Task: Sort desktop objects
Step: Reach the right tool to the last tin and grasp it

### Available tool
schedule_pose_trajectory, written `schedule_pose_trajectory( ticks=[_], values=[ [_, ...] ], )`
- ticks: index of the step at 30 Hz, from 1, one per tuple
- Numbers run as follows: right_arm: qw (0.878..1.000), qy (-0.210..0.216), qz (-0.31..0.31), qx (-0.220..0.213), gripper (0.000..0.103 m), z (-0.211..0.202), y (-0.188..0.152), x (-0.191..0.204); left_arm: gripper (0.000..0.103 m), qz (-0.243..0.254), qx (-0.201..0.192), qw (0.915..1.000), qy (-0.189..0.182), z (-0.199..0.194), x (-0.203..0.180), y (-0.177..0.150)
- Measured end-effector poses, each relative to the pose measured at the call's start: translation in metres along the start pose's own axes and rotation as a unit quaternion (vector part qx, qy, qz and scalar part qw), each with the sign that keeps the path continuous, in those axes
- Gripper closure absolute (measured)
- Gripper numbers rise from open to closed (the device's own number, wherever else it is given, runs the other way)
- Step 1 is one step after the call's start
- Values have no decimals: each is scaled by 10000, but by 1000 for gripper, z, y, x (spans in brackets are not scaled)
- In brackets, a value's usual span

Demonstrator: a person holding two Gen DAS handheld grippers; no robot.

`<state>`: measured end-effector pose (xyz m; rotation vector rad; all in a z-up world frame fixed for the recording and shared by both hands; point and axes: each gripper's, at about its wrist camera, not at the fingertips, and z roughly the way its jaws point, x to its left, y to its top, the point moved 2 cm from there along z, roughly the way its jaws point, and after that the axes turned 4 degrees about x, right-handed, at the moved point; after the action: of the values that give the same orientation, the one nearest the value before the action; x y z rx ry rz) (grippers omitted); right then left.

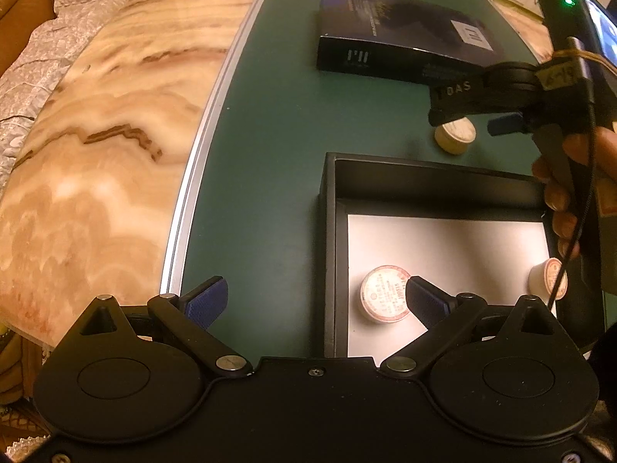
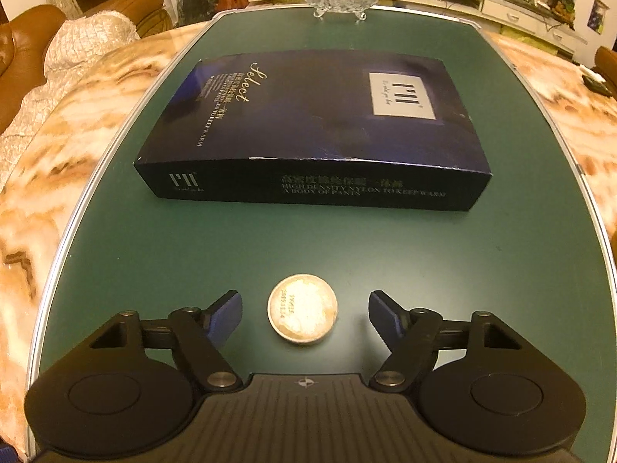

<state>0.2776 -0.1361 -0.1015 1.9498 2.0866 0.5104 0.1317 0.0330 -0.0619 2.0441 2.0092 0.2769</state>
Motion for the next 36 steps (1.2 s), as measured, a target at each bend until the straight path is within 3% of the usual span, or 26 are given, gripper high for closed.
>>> schedule_pose_trajectory(
  ticks=[9, 14, 24, 30, 36],
  values=[
    [9998, -109, -67, 120, 43, 10, 4, 5, 3, -27, 3, 10000, 8, 1, 2, 0],
    [9998, -127, -57, 162, 58, 12, 4, 4, 3, -28, 22, 10000, 6, 2, 2, 1],
    [9999, -2, 4, 108, 58, -1, 2, 2, 3, 19, 43, 10000, -4, 3, 0, -1],
    [9995, 283, 27, -135, 58, -46, -12, 1, 3, -32, -10, 10000, -44, -3, 2, -3],
    [9986, 488, -31, -197, 58, -88, -50, -3, 3, -94, -95, 9999, -84, -11, 6, -8]
  ],
)
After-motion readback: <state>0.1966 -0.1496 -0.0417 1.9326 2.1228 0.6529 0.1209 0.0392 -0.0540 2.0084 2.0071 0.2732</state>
